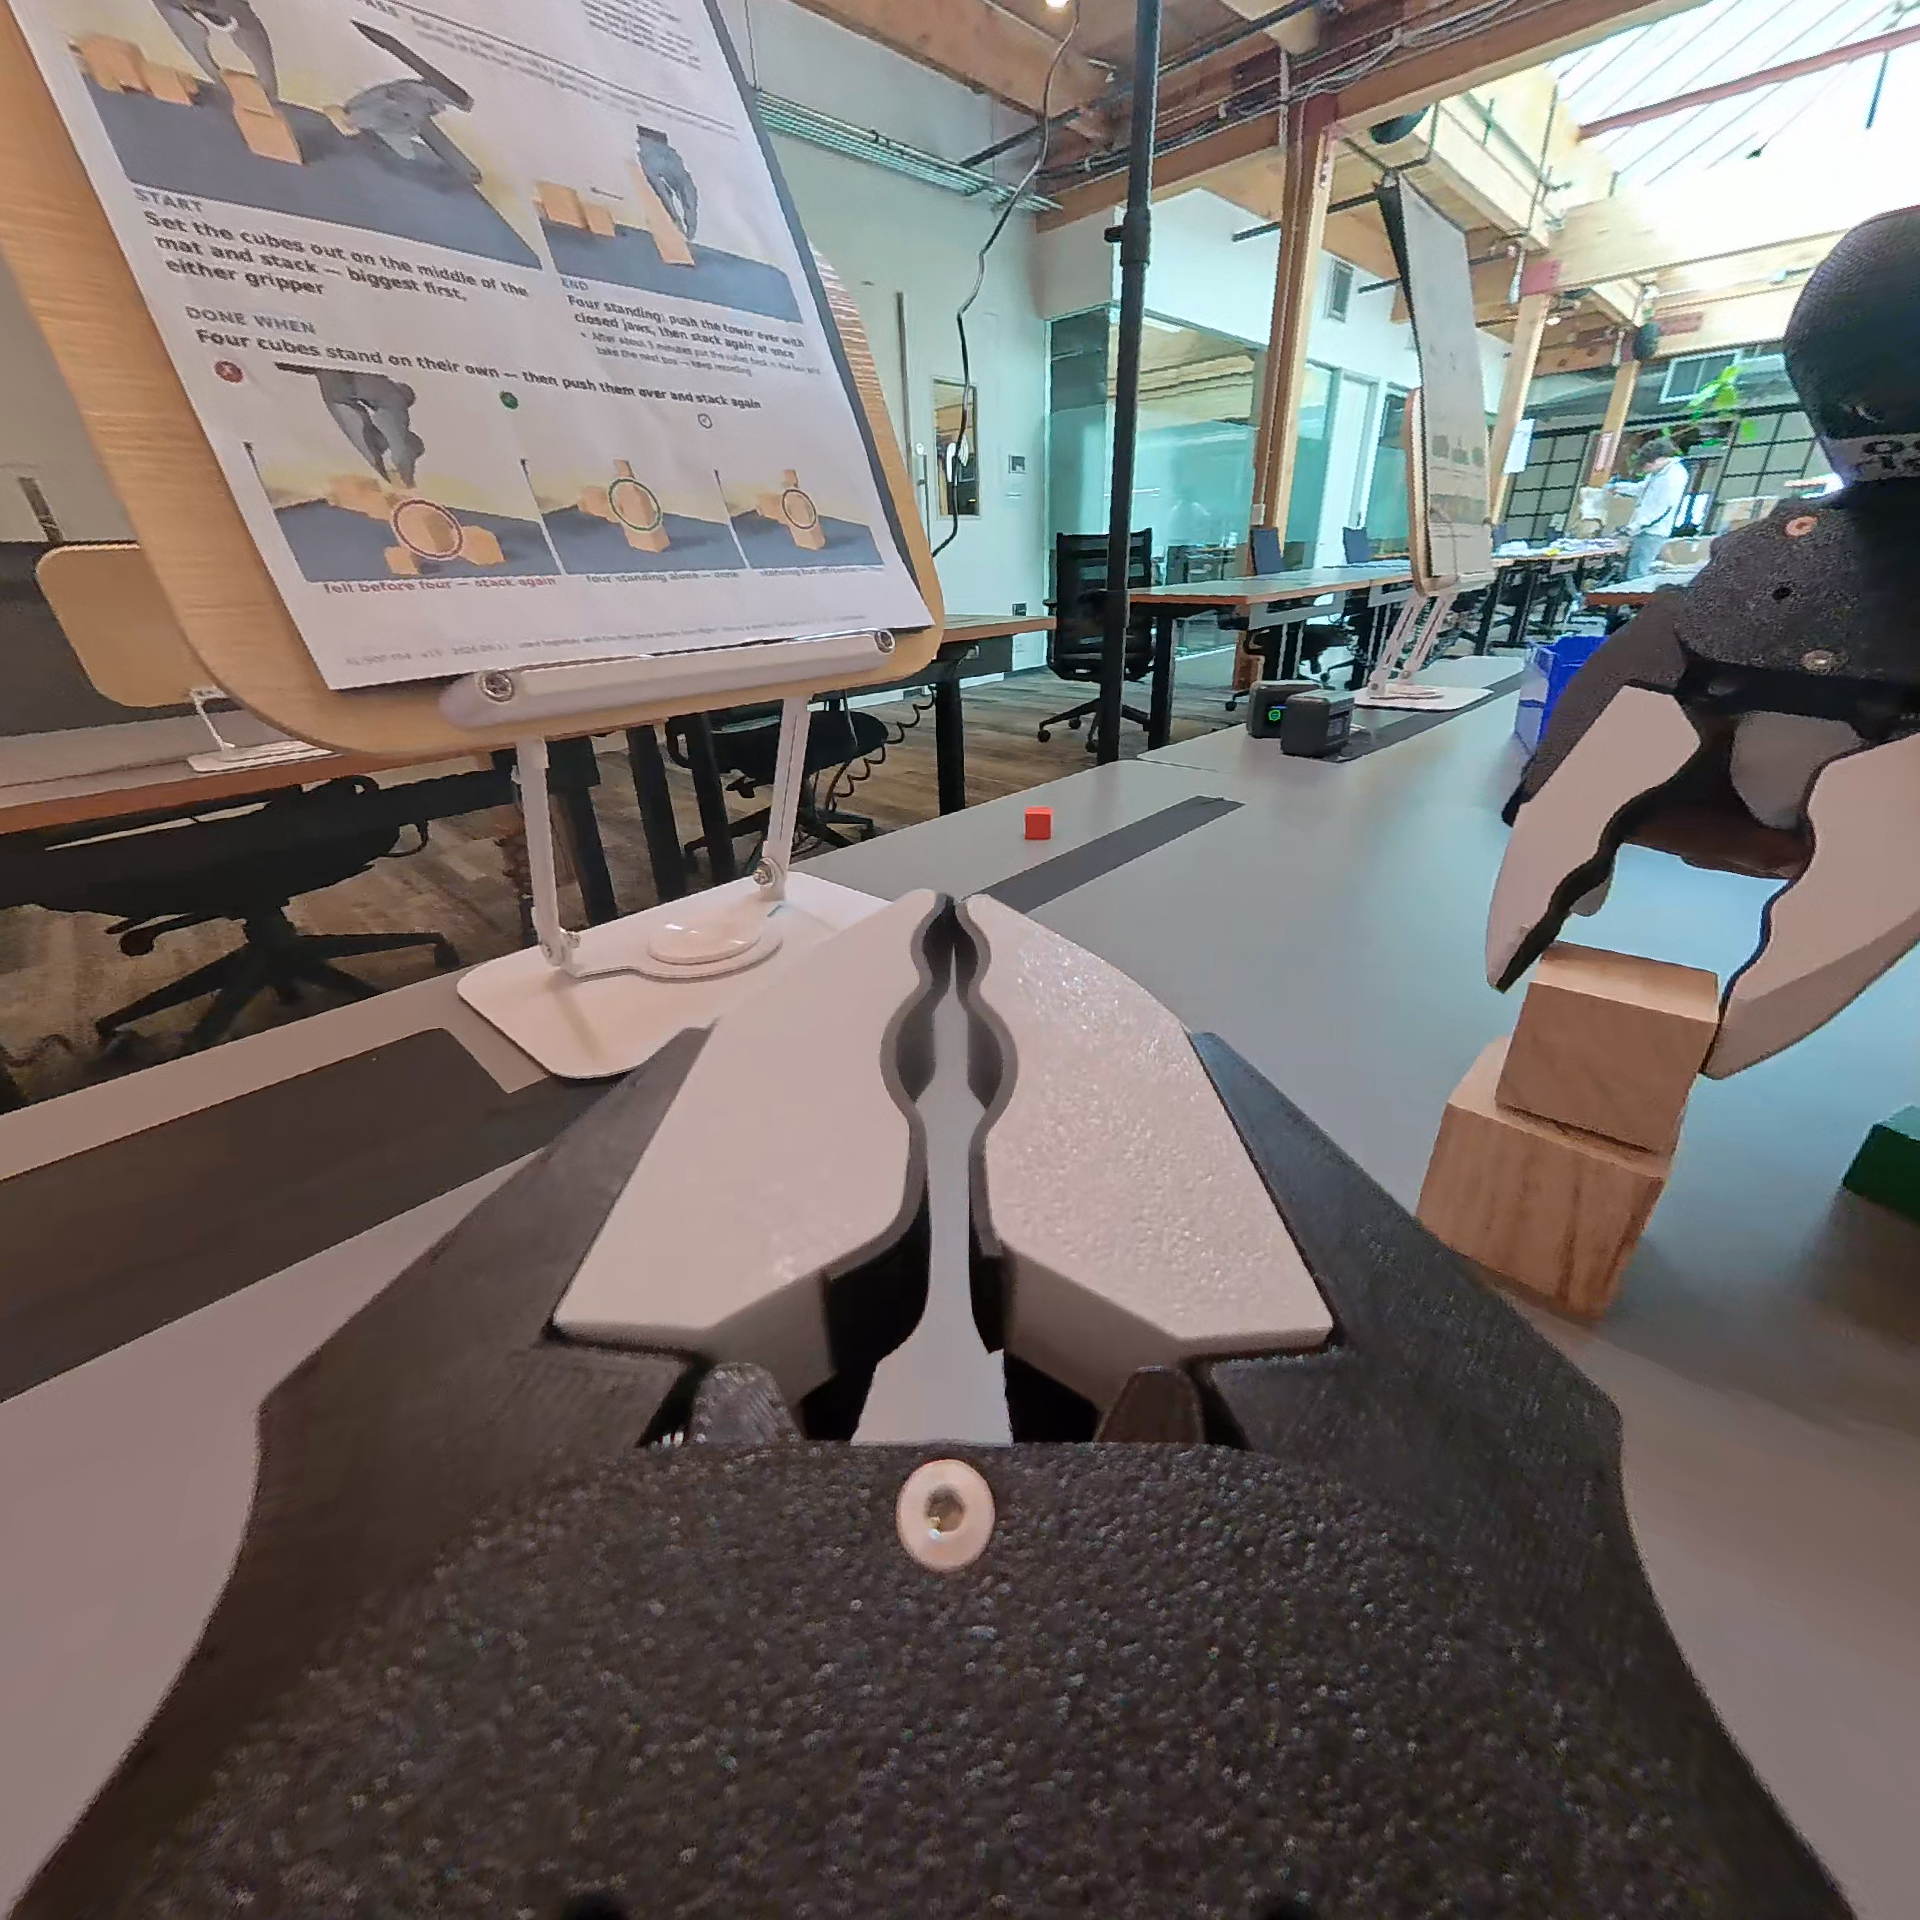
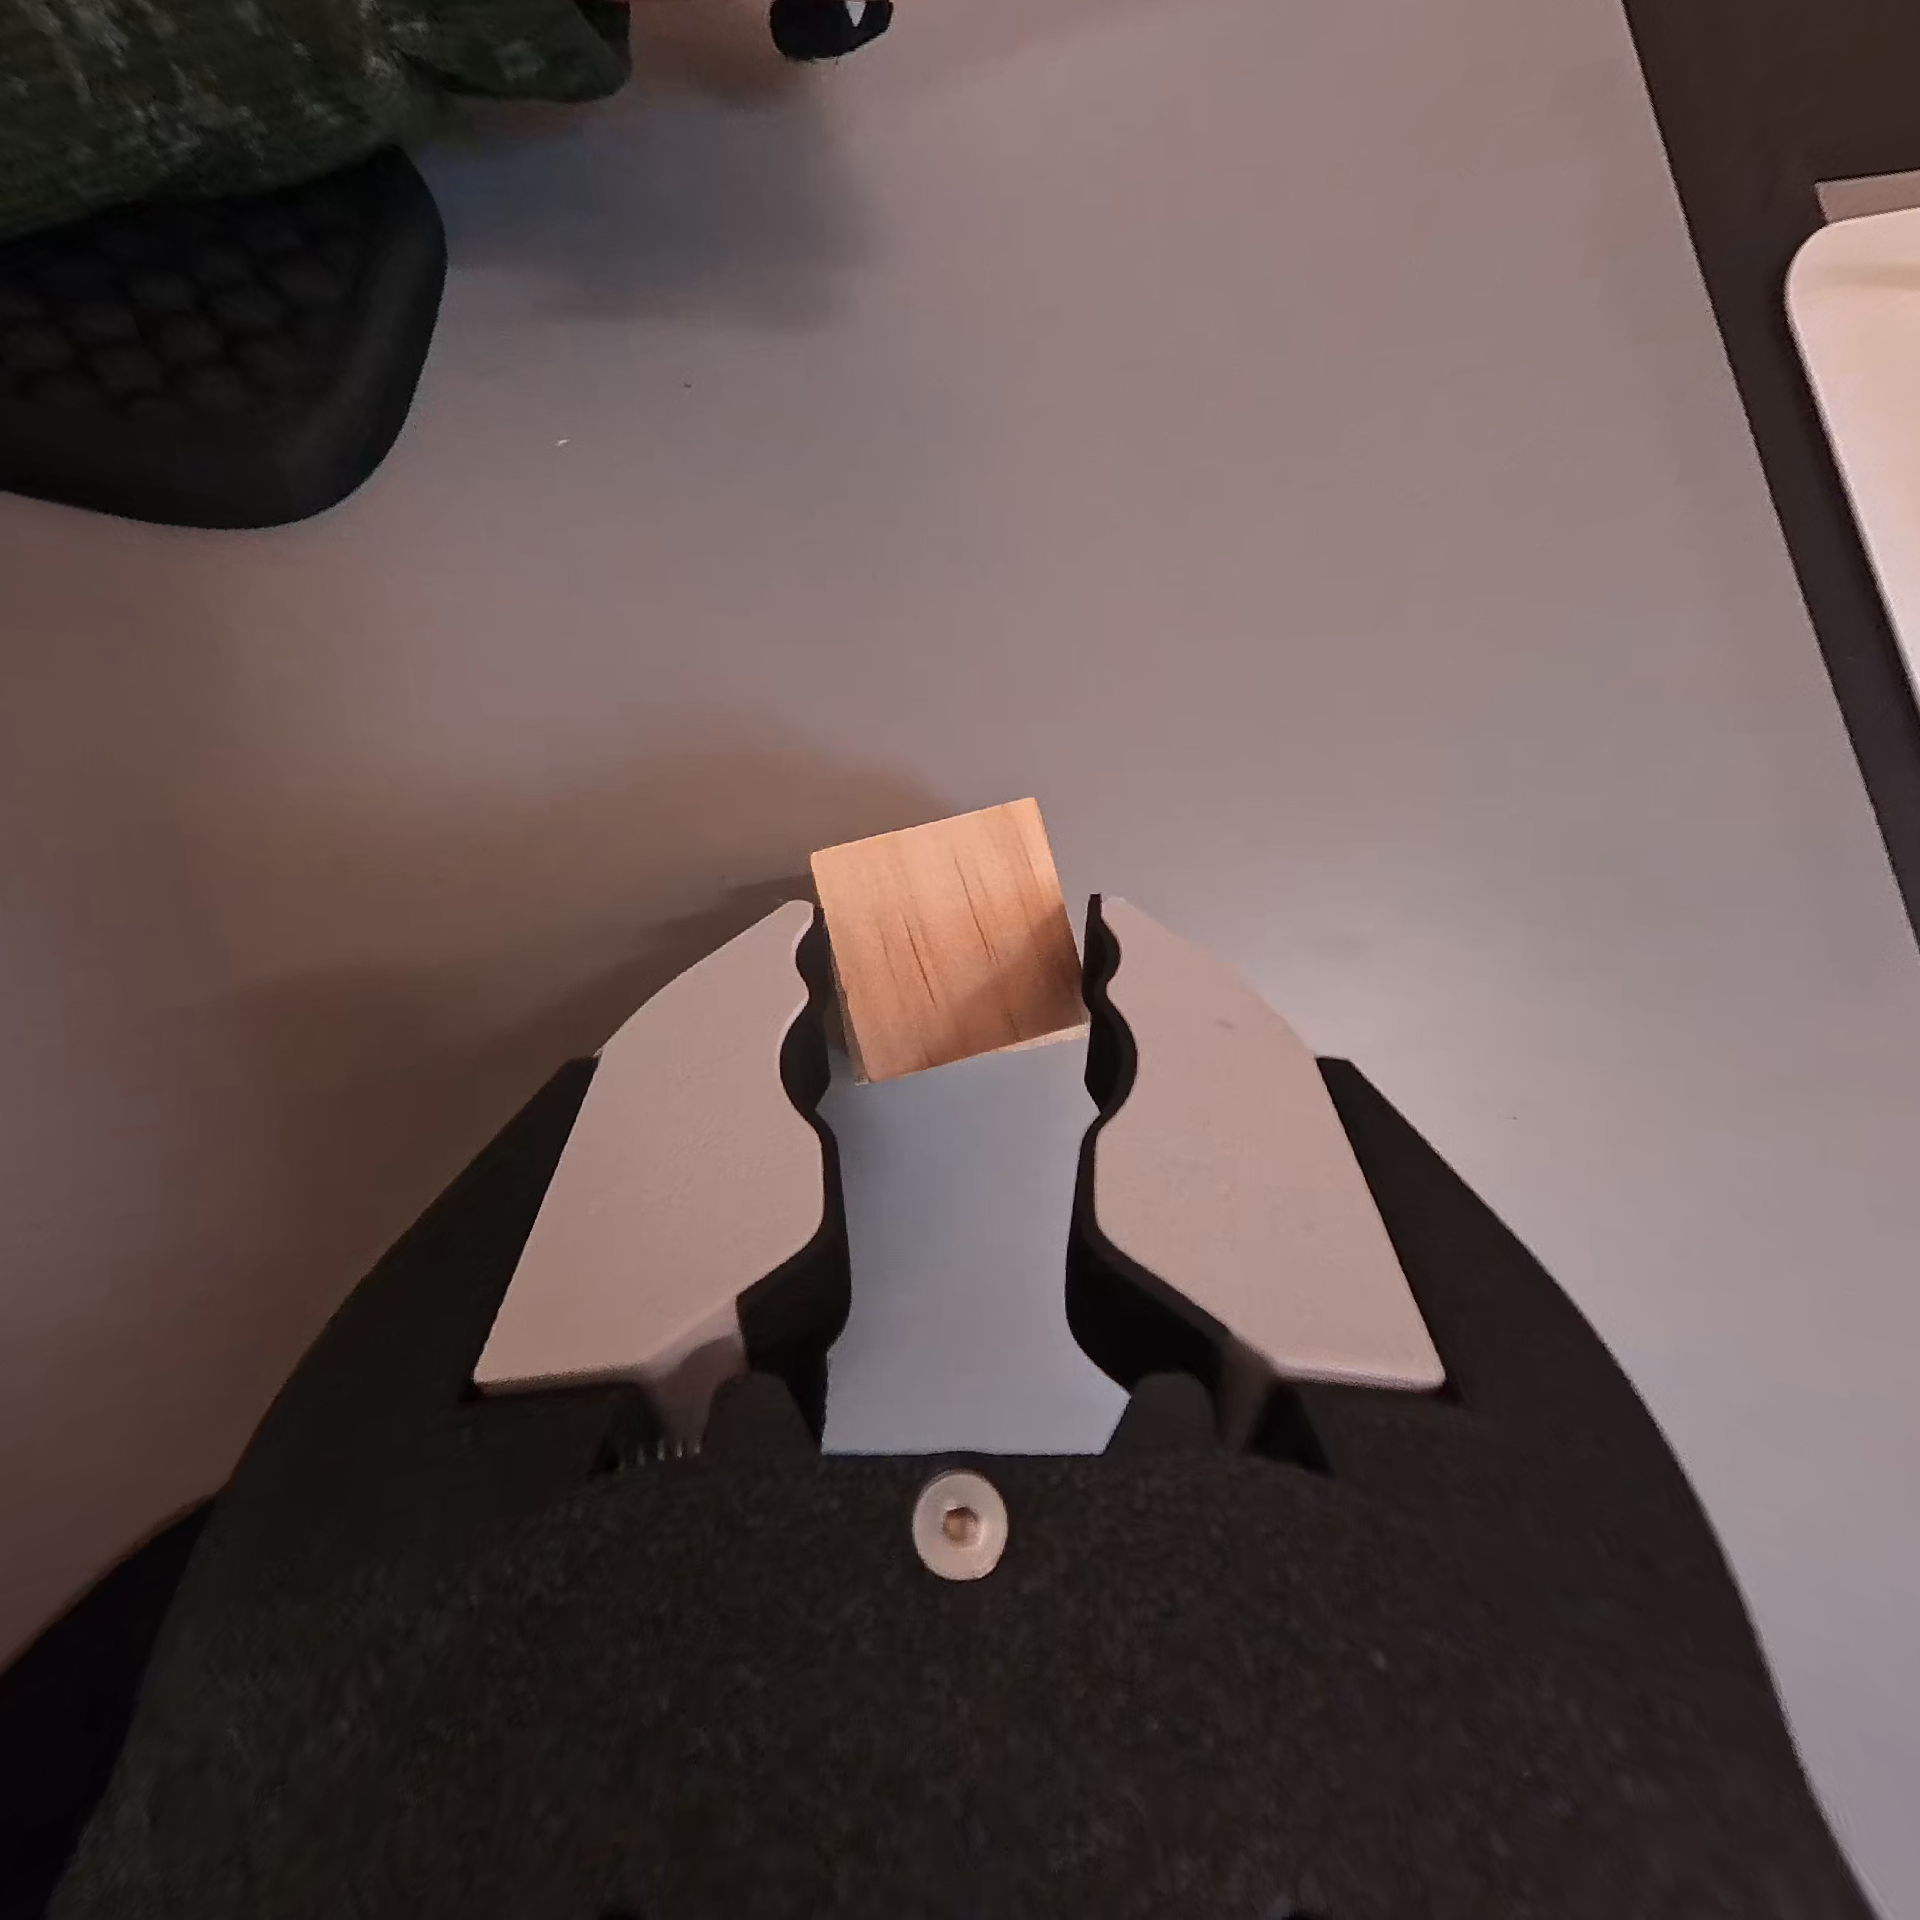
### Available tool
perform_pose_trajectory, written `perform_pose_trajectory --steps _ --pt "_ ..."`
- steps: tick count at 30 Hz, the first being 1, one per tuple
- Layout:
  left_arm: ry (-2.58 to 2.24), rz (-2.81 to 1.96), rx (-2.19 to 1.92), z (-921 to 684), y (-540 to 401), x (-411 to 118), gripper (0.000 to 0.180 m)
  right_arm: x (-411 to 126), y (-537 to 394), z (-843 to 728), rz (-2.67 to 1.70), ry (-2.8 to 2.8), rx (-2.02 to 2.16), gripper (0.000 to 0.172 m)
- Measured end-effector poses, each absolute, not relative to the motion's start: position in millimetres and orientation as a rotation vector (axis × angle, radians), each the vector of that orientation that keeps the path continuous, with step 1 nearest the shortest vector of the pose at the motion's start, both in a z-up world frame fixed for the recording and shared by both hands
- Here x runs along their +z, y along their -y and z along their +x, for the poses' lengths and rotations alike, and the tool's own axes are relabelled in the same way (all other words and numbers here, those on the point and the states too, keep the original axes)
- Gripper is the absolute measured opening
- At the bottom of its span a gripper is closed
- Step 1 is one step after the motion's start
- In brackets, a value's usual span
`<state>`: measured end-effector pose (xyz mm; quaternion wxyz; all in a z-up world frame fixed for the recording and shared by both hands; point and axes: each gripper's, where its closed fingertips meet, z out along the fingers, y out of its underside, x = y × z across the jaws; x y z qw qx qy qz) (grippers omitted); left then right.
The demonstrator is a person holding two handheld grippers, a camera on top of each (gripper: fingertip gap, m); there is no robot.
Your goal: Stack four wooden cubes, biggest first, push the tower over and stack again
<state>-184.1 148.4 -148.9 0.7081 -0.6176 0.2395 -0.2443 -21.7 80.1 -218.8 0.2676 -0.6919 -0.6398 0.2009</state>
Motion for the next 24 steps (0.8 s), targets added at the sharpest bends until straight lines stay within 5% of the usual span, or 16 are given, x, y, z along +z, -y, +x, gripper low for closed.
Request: perform_pose_trajectory --steps 24 --pt "-0.550 -1.398 -0.528 -181.1 -147.8 -154.1 0.000 -219.9 -81.2 -24.3 -1.899 1.674 0.466 0.047"
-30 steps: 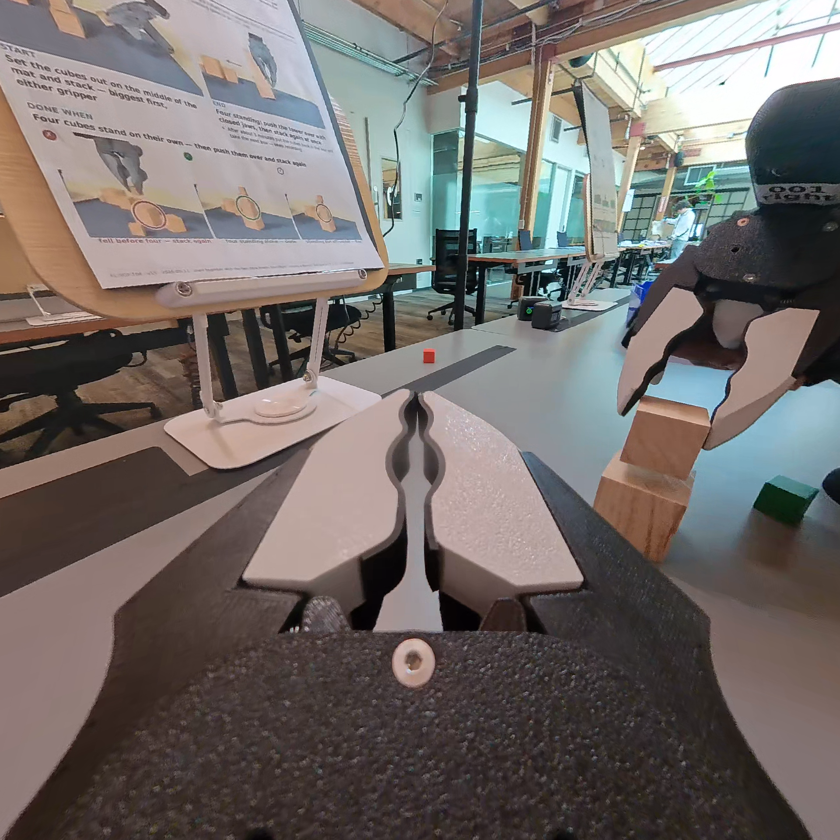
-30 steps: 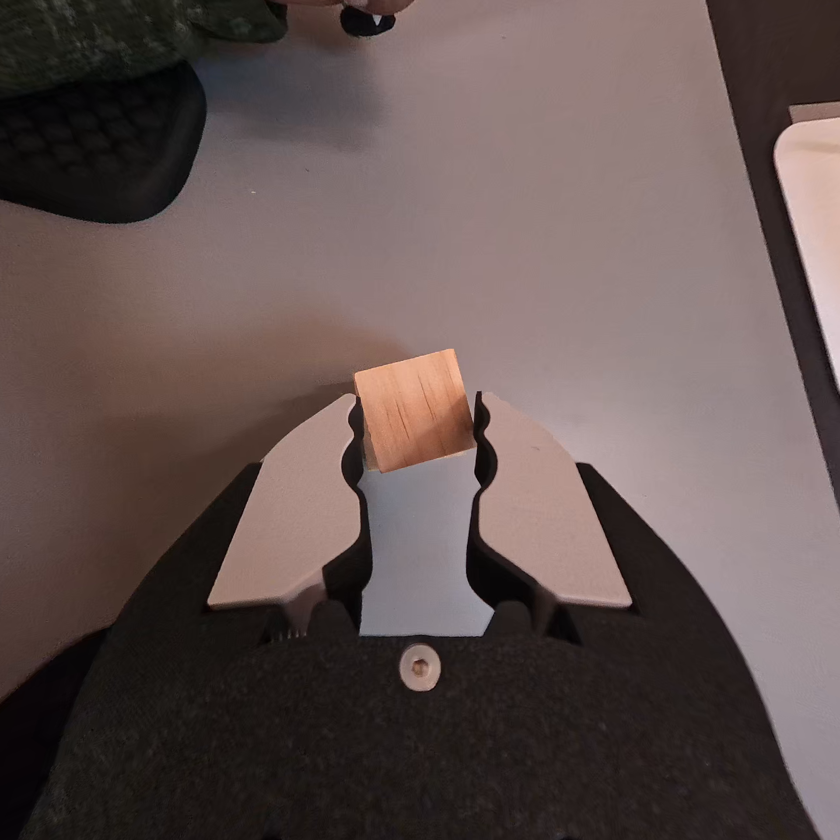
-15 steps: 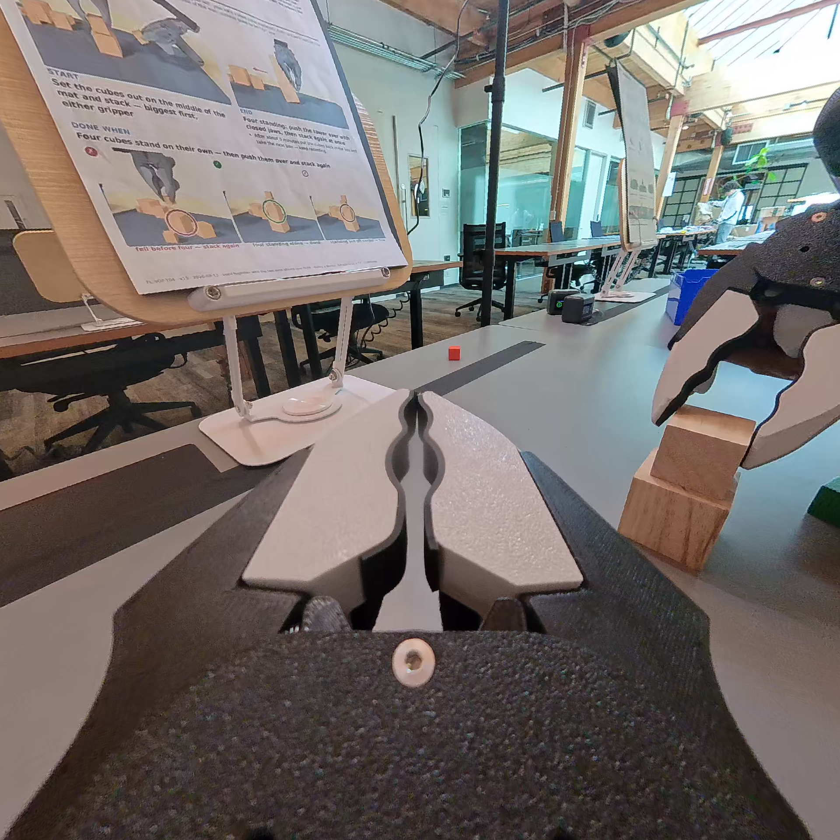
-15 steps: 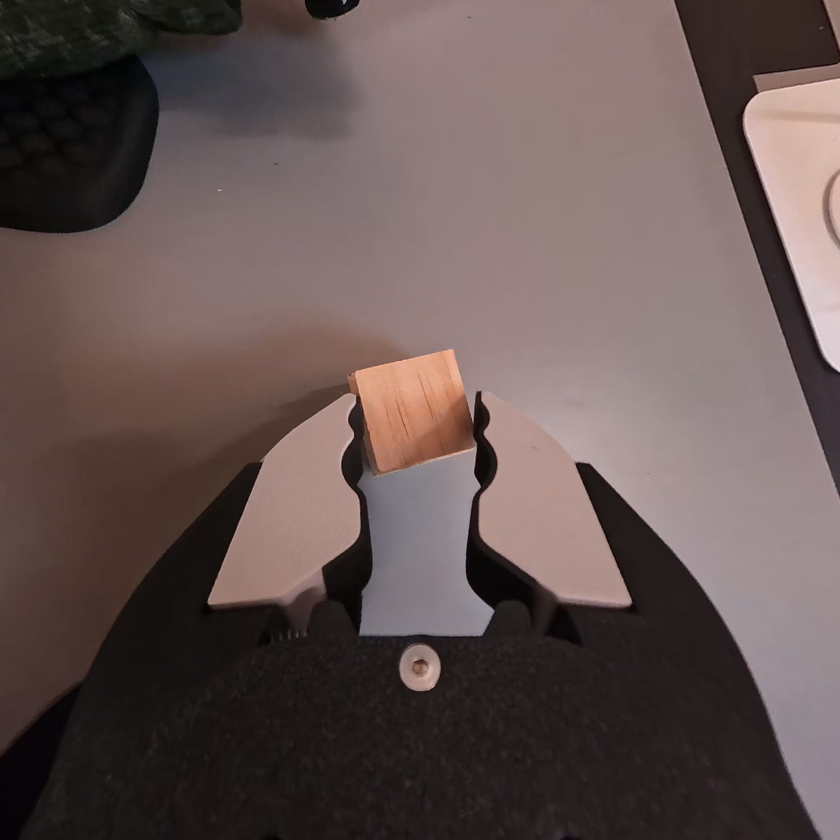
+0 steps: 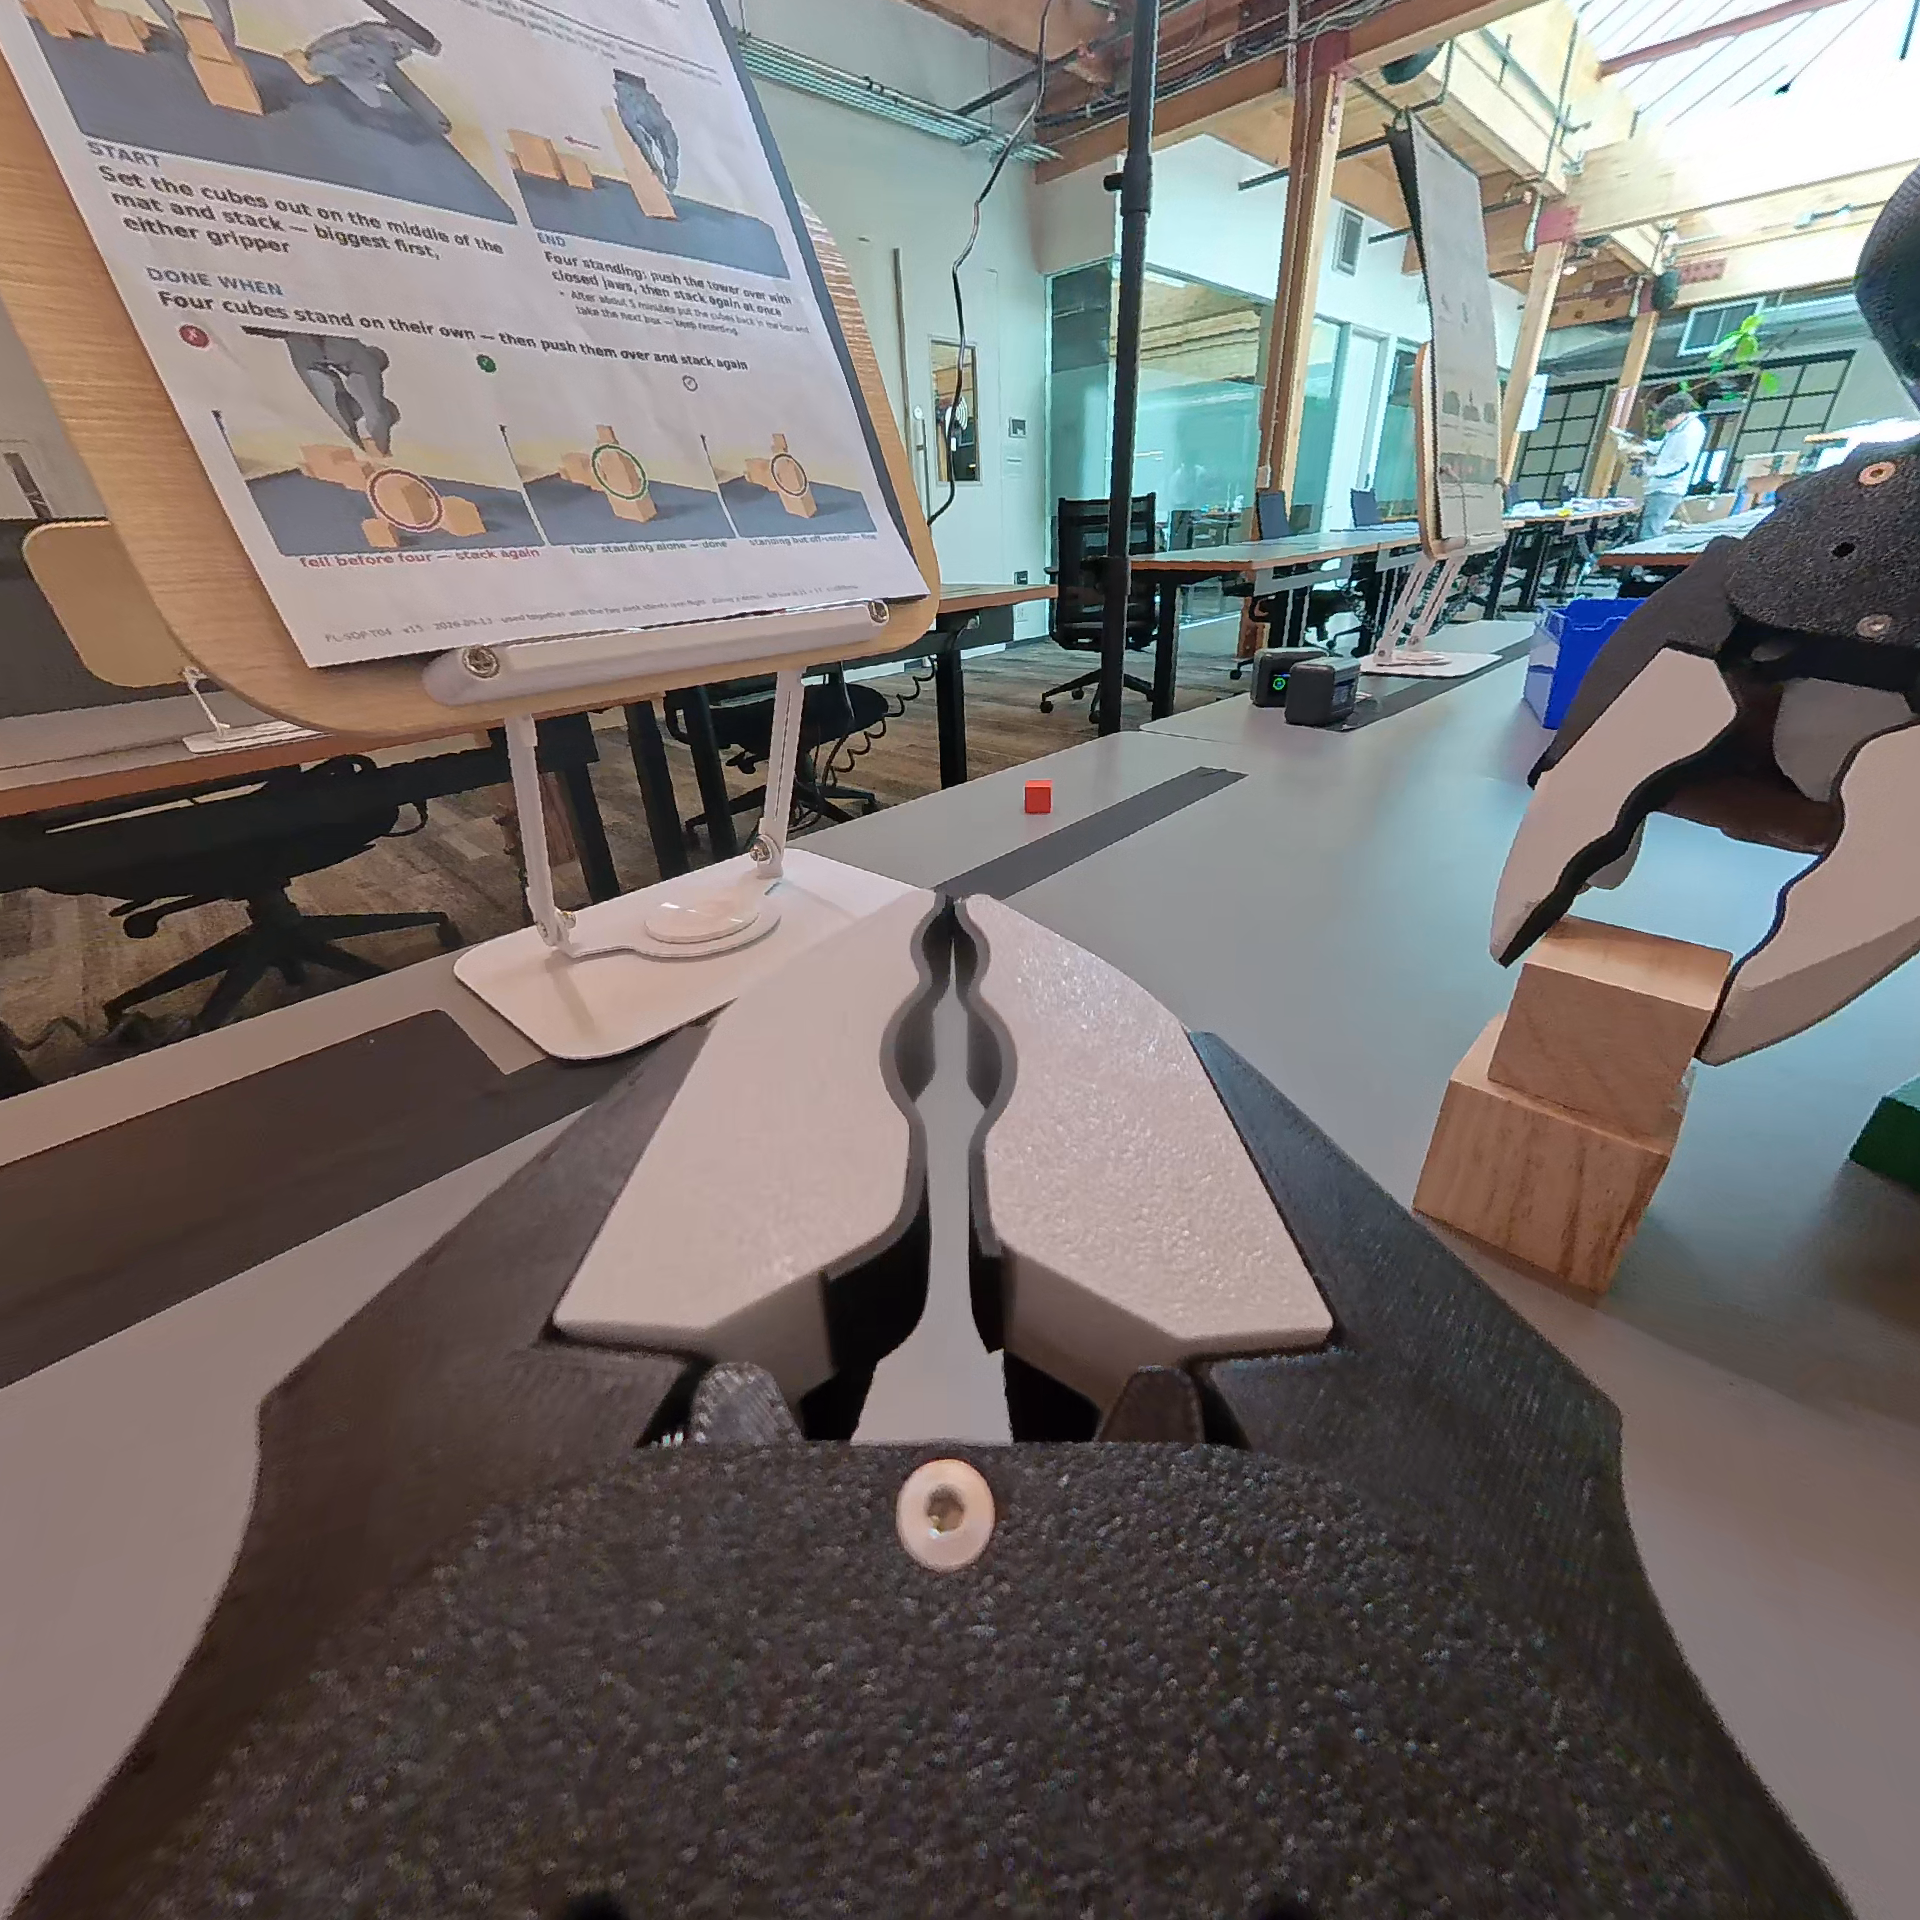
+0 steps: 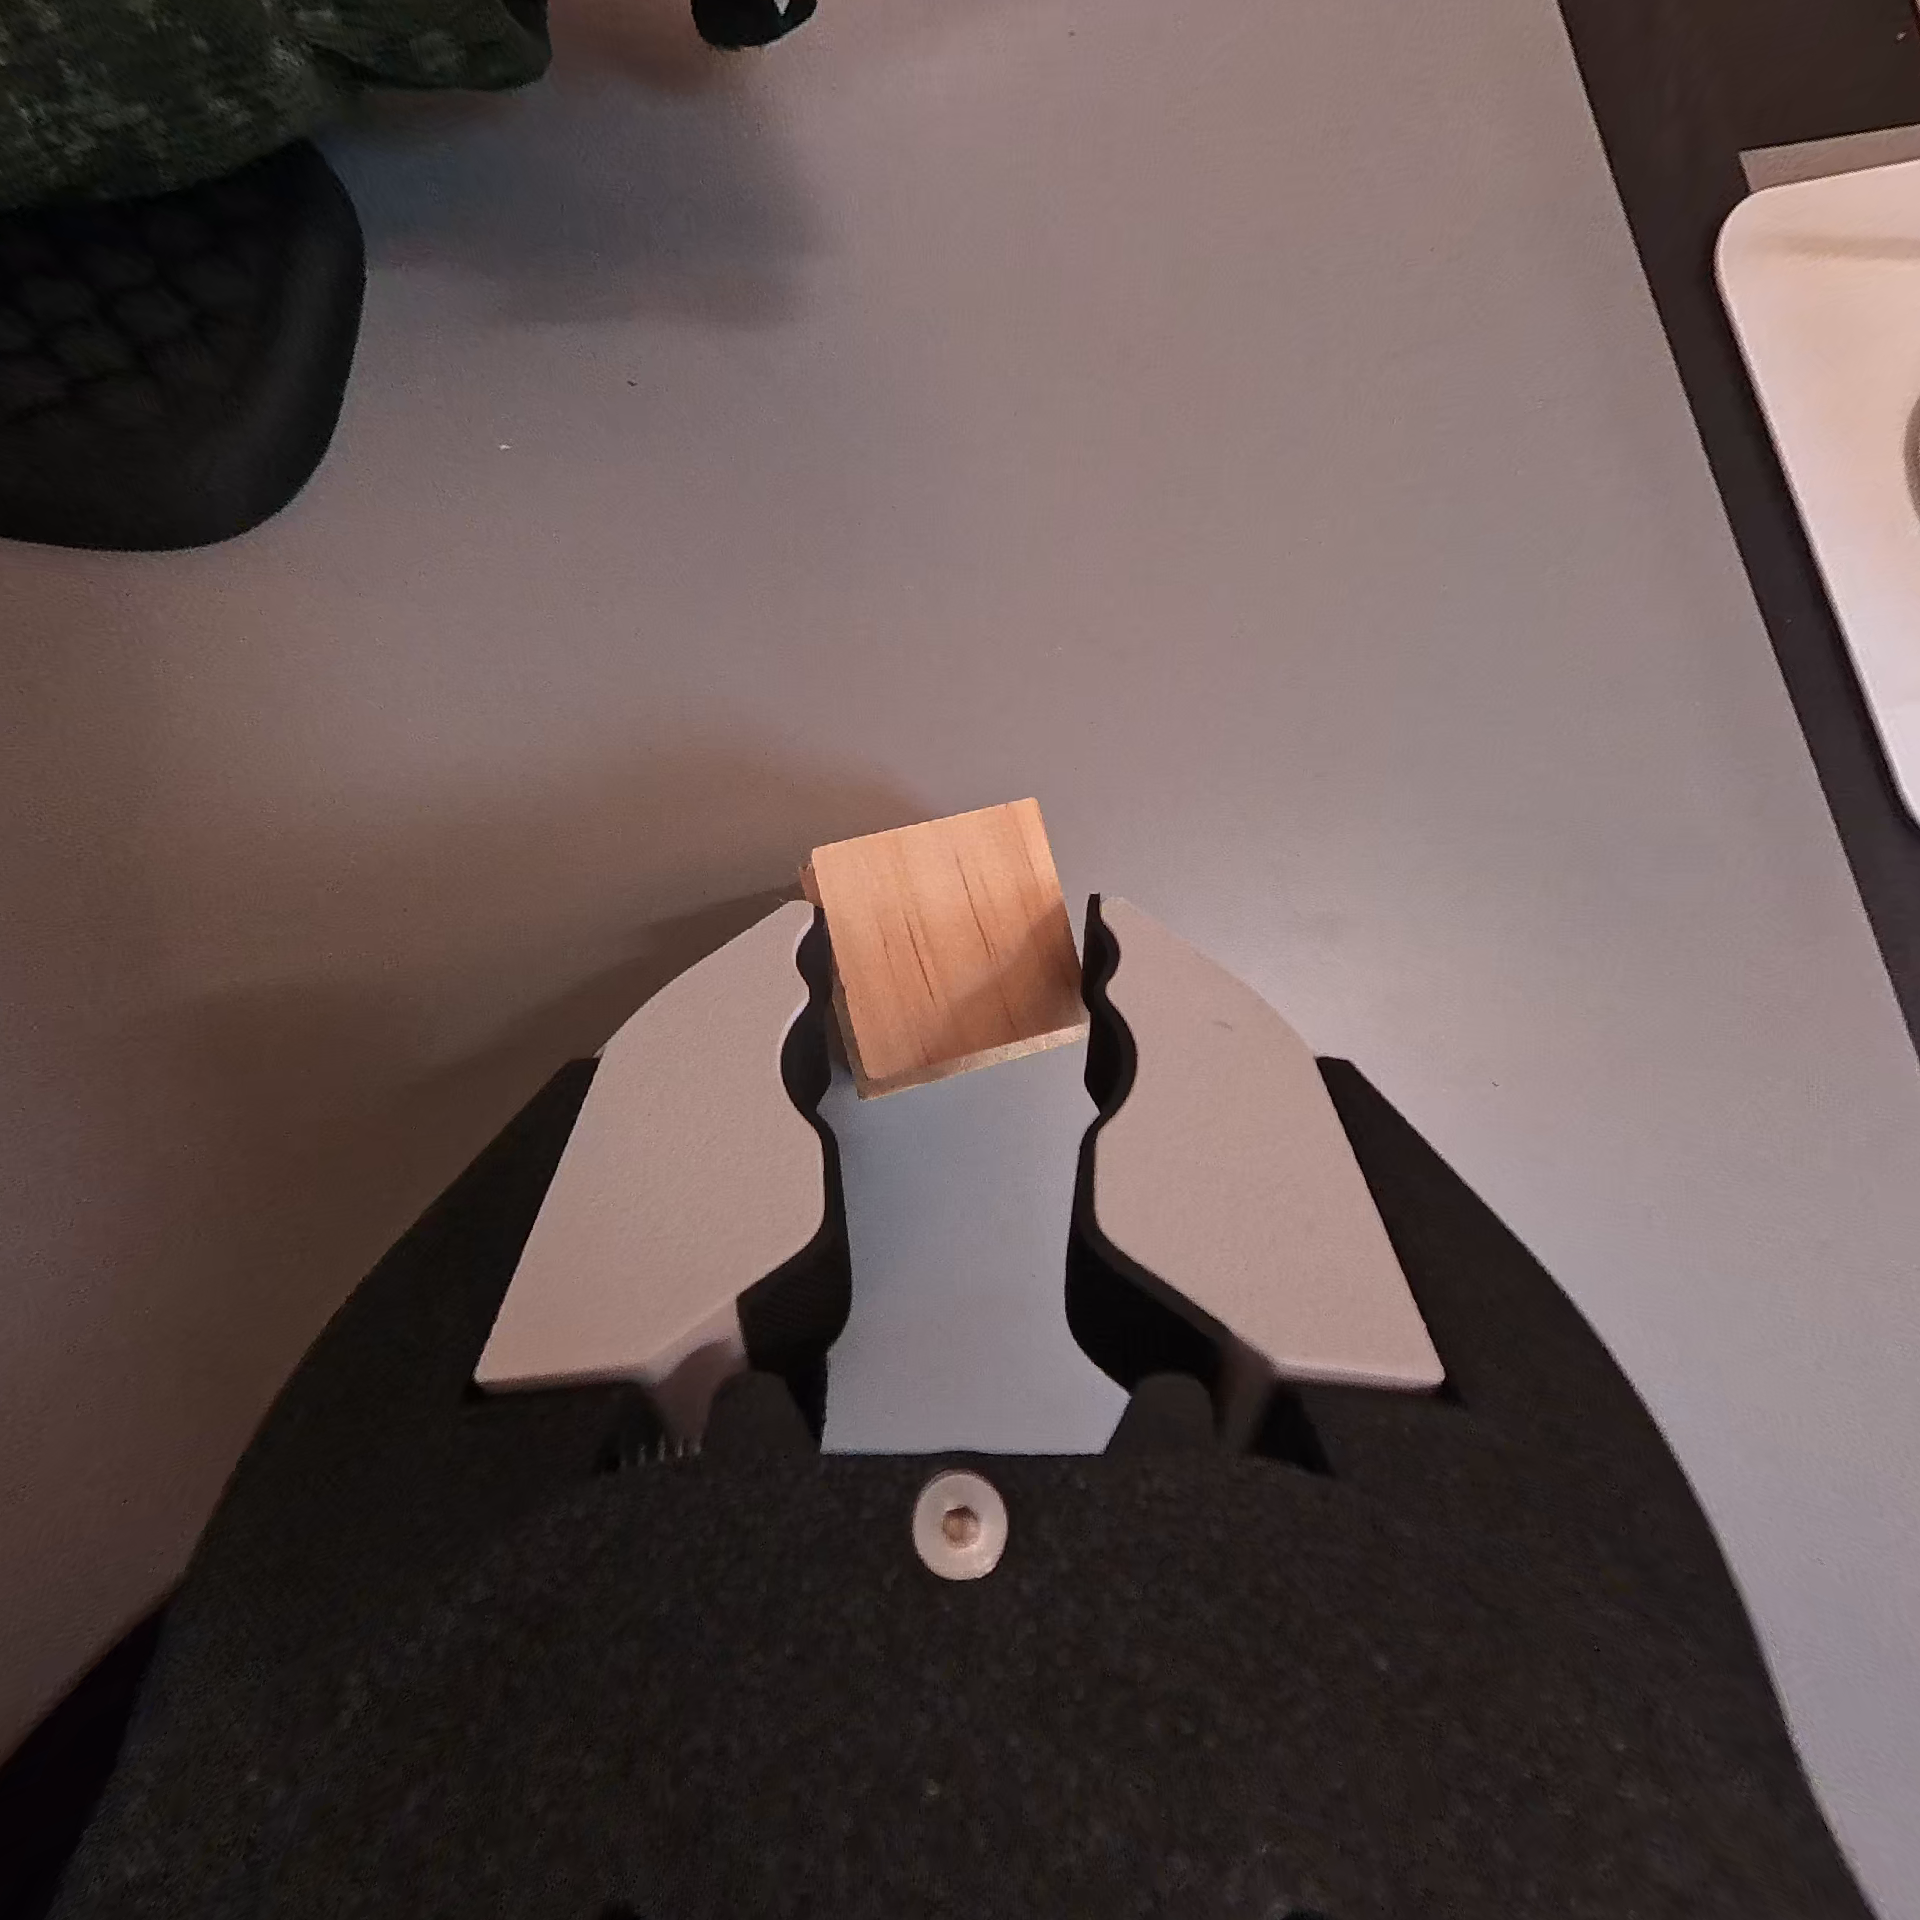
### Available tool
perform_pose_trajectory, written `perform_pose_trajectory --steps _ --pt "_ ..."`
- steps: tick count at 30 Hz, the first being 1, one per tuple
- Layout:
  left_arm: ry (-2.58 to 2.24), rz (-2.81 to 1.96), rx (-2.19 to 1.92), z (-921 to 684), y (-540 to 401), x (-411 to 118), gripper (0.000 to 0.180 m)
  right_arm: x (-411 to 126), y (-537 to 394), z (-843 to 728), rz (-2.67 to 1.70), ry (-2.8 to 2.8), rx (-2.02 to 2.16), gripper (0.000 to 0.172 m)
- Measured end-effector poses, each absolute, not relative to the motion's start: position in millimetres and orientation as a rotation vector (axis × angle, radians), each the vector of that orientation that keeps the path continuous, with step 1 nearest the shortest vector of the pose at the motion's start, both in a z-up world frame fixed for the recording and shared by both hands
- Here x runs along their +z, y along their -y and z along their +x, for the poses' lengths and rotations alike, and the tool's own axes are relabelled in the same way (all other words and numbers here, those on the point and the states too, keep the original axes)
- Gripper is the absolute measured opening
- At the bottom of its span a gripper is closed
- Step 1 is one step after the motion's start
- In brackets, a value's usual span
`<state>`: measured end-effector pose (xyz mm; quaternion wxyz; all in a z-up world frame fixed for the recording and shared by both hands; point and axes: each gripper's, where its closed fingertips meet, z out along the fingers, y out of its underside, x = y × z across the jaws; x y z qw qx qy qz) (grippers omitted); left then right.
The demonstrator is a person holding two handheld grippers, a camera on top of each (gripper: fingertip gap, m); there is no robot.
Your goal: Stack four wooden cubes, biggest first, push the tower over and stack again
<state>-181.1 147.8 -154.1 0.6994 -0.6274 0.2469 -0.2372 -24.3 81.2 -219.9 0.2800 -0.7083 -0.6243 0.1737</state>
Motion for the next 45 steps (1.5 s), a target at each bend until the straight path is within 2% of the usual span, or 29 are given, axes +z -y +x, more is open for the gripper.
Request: perform_pose_trajectory --steps 7,11,15,25,27,30,40,45 --pt "-0.560 -1.403 -0.534 -178.5 -146.8 -155.3 0.000 -219.9 -81.2 -24.4 -1.902 1.661 0.475 0.047" --pt "-0.553 -1.401 -0.550 -178.9 -146.1 -154.4 0.000 -206.8 -79.1 -24.9 -1.873 1.616 0.550 0.064" --pt "-0.544 -1.396 -0.556 -180.1 -145.9 -151.5 0.000 -179.7 -71.1 0.6 -1.831 1.548 0.596 0.058" --pt "-0.502 -1.315 -0.631 -182.1 -136.8 -130.4 0.000 -269.6 -1.6 83.3 -2.121 1.615 0.469 0.059" --pt "-0.501 -1.314 -0.636 -182.5 -136.7 -130.2 0.000 -279.5 0.2 85.1 -2.134 1.596 0.466 0.055" --pt "-0.510 -1.327 -0.628 -181.0 -137.2 -133.7 0.000 -282.5 -3.7 85.5 -2.138 1.584 0.443 0.028" --pt "-0.533 -1.342 -0.620 -177.1 -137.4 -138.5 0.000 -203.7 -37.9 28.4 -1.815 1.710 0.534 0.028" --pt "-0.548 -1.335 -0.637 -174.5 -134.0 -136.8 0.000 -182.7 -68.3 -1.2 -1.776 1.835 0.479 0.028"
